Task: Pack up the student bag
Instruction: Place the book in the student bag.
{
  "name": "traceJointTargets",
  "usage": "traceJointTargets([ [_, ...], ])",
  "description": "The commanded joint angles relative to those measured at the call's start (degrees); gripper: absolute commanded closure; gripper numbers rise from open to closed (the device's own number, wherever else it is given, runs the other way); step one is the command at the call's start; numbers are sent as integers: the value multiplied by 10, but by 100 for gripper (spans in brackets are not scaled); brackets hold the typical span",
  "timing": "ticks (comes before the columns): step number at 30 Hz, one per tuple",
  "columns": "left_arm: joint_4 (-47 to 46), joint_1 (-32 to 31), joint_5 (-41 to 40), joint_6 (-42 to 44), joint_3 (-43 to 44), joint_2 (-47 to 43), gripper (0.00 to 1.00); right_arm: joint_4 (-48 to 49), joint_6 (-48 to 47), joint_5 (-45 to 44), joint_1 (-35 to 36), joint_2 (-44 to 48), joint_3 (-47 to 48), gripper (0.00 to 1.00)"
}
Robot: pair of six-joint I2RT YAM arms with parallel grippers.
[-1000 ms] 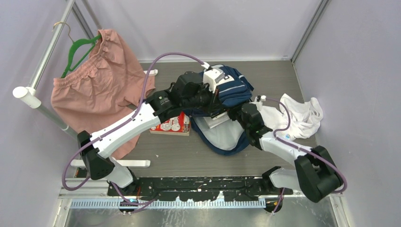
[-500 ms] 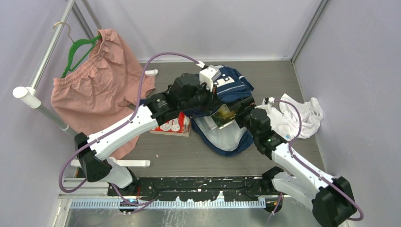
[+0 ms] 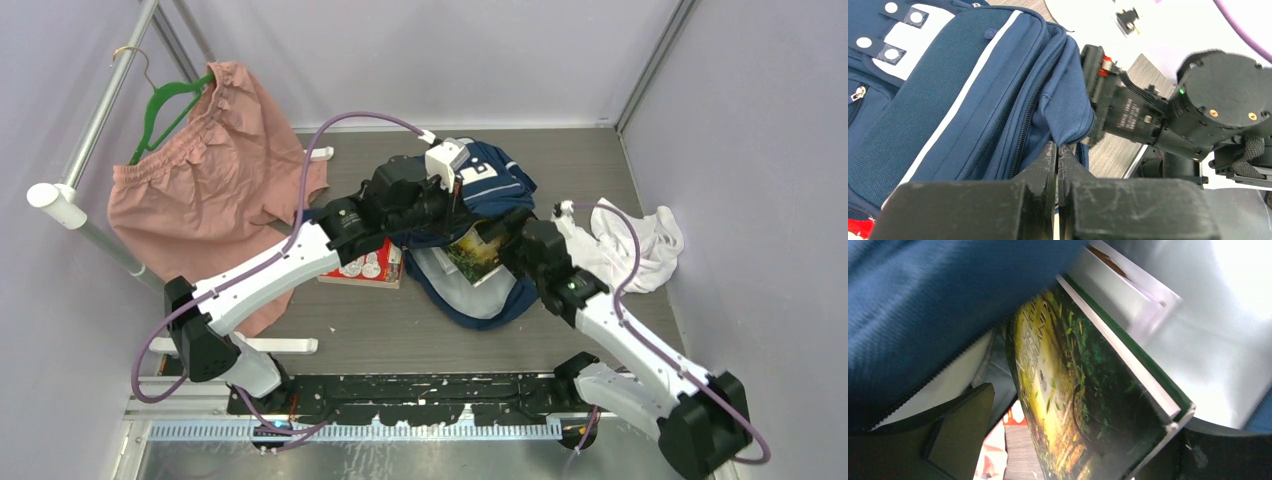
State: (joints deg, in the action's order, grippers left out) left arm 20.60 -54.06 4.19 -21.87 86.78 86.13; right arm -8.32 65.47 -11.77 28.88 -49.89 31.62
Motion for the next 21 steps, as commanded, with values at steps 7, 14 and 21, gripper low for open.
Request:
traceJointTargets([
  [7,-113,12,20,-25,-17,-35,100,-107,-94,41,-2,-72,120,0],
  [14,-115,14,24,-32,-26,-31,100,-194,-138,59,-2,-53,134,0],
  [21,-116,19,24,-34,-38,-44,100,-156,-101,77,-2,39,61,7],
])
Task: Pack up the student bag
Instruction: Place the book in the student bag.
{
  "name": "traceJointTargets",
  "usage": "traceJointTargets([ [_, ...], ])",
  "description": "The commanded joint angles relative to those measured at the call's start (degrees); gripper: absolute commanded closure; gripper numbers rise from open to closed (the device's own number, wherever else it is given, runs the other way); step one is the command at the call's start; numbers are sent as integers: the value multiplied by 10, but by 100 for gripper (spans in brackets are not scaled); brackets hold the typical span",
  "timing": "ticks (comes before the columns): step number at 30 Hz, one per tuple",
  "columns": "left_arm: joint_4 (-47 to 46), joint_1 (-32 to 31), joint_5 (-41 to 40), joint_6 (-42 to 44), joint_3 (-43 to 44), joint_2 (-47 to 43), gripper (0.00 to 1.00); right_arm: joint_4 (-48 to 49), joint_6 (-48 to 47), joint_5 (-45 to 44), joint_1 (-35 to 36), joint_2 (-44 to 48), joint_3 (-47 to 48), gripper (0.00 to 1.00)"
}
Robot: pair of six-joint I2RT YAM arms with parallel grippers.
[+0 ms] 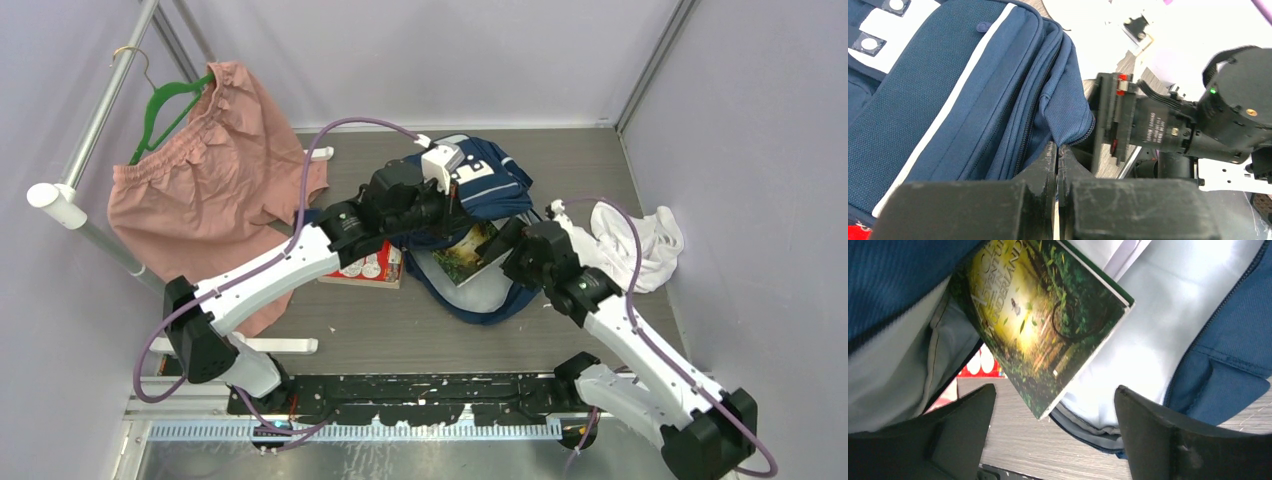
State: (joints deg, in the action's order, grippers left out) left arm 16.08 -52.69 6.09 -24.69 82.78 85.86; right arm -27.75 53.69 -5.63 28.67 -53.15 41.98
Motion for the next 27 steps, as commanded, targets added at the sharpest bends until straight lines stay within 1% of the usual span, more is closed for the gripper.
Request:
traceJointTargets([
  [1,-72,6,5,-5,1,-44,100,75,41,19,0,100,-74,30],
  [2,-72,6,5,-5,-1,-46,100,127,80,23,1,124,-112,56],
  [3,-73,7,4,-6,-2,-47,100,179,114,30,1,142,-148,76],
  [4,-74,7,4,-8,-4,-49,100,227,139,35,1,153,-178,92],
  [5,-77,7,4,-10,-7,-51,100,250,155,34,1,155,-196,98],
  [11,-79,8,12,-16,-12,-55,100,245,154,20,3,110,-201,99],
  [17,-79,8,20,-21,-19,-51,100,347,166,27,14,32,-196,99],
  [20,-83,8,29,-31,-17,-44,100,372,142,19,14,-37,-153,99],
  [22,-86,8,38,-41,-17,-41,100,379,134,35,14,-81,-125,99],
  [25,-69,8,57,-43,-16,-39,100,403,139,42,14,-81,-132,99],
  [26,-49,8,54,-39,-9,-38,90,394,140,33,14,-66,-141,99],
  [27,-26,8,44,-32,-3,-37,77,366,134,17,13,-43,-149,99],
])
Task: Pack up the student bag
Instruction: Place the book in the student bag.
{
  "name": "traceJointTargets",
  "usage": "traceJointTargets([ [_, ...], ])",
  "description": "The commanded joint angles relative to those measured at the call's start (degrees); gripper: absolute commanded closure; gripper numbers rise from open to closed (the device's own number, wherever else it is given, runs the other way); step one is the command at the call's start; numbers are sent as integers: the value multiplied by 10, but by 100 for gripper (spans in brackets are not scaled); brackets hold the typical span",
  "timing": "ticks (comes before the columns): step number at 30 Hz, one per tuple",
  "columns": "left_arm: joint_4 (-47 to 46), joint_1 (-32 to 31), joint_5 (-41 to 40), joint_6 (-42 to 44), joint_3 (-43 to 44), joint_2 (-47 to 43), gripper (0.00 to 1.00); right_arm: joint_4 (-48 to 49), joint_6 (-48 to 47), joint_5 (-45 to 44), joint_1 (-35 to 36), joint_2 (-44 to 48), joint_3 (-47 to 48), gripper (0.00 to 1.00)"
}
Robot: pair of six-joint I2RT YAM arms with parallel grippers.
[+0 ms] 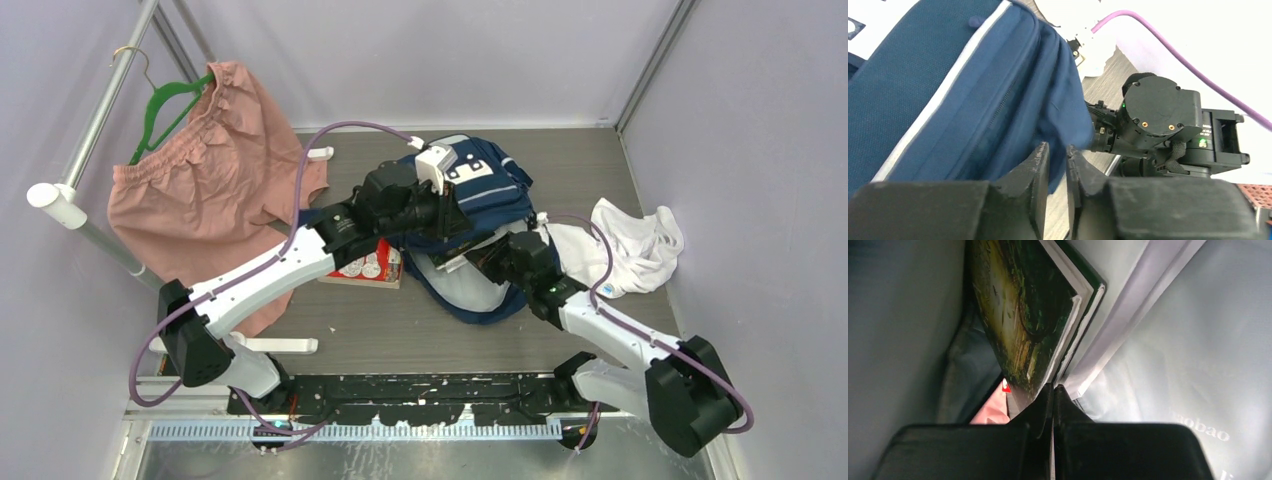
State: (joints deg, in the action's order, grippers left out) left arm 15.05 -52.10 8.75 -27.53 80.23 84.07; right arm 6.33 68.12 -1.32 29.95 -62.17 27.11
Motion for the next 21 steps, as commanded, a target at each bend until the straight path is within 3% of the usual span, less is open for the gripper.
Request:
traceJointTargets([
  [1,15,2,-10,5,31,-21,63,-16,-20,-47,1,74,-4,99],
  [2,46,2,-40,14,36,-24,50,-67,-32,-67,1,108,-8,98],
  [3,76,3,-73,21,39,-31,37,-130,-46,-87,1,156,-7,90],
  [5,137,17,-135,25,34,-50,27,-252,-79,-125,-1,235,-2,67],
  [7,175,55,-137,13,23,-69,26,-370,-101,-167,-1,318,4,57],
  [11,209,148,-156,-31,-42,-108,26,-563,-100,-253,0,467,26,51],
  [15,247,197,-245,-130,-121,-116,30,-565,-53,-255,7,536,12,46],
  [21,257,198,-295,-324,-234,-109,34,-552,-106,-304,7,496,69,46],
])
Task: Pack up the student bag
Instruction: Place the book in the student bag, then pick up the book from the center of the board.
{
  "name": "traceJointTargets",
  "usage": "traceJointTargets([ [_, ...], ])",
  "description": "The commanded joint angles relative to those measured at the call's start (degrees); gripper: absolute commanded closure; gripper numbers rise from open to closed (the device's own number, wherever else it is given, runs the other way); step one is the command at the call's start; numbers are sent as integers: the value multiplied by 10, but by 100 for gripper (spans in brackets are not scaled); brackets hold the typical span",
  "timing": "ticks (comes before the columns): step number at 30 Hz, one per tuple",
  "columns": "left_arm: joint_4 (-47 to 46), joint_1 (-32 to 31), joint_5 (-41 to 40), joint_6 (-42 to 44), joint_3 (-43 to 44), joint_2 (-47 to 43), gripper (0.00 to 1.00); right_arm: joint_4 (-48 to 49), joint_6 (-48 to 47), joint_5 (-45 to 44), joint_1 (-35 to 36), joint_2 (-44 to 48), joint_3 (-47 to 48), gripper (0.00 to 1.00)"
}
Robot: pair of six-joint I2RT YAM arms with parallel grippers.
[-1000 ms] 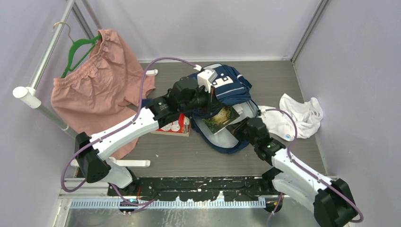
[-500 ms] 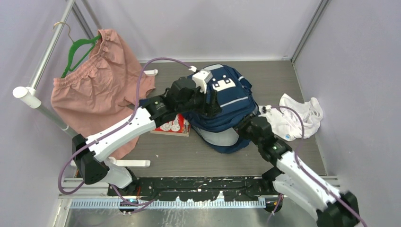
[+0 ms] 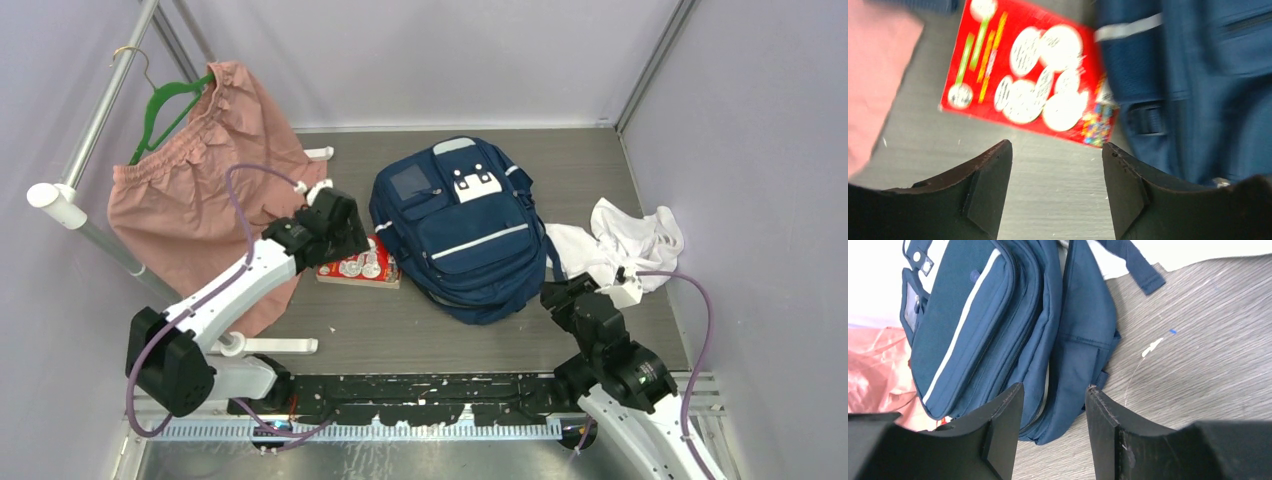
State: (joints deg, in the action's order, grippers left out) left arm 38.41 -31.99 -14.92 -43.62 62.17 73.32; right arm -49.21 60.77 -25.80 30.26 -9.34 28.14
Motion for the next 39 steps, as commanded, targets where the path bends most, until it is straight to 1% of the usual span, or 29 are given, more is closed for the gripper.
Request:
traceJointTargets([
  [1,8,-4,-62,-197,-77,-4,34,7,-41,-62,3,-44,68,46],
  [4,-34,-3,-75,-280,-120,3,32,24,-53,-55,4,-70,84,45],
  [9,-103,-3,-70,-359,-145,52,27,52,-43,-27,3,-73,67,45],
  [12,-134,-4,-69,-399,-147,99,26,56,-32,-15,3,-62,54,45],
  [18,-195,-27,-80,-468,-169,162,29,48,-28,-4,3,-52,48,45],
  [20,-200,-36,-88,-489,-174,178,34,42,-29,-5,3,-52,50,45],
  [21,-201,-38,-88,-494,-176,184,43,41,-29,-5,3,-52,51,45],
  [22,-200,-37,-88,-495,-176,188,56,42,-29,-4,3,-52,51,45],
  [23,-199,-37,-89,-496,-177,190,82,42,-30,-3,3,-52,51,45],
  [24,-195,-38,-92,-496,-180,188,97,42,-31,-3,3,-53,52,45],
  [25,-191,-37,-96,-496,-183,183,100,41,-30,-2,4,-53,52,45],
  [28,-174,-37,-114,-483,-195,151,100,47,-35,7,4,-54,50,44],
  [30,-157,-38,-127,-460,-204,119,100,66,-53,32,3,-57,49,45],
  [33,-132,-38,-147,-422,-224,50,100,126,-106,117,4,-80,52,45],
  [35,-119,-37,-151,-395,-246,2,100,168,-147,186,4,-113,60,45],
  [39,-112,-38,-110,-306,-275,-104,100,239,-202,342,5,-222,88,45],
])
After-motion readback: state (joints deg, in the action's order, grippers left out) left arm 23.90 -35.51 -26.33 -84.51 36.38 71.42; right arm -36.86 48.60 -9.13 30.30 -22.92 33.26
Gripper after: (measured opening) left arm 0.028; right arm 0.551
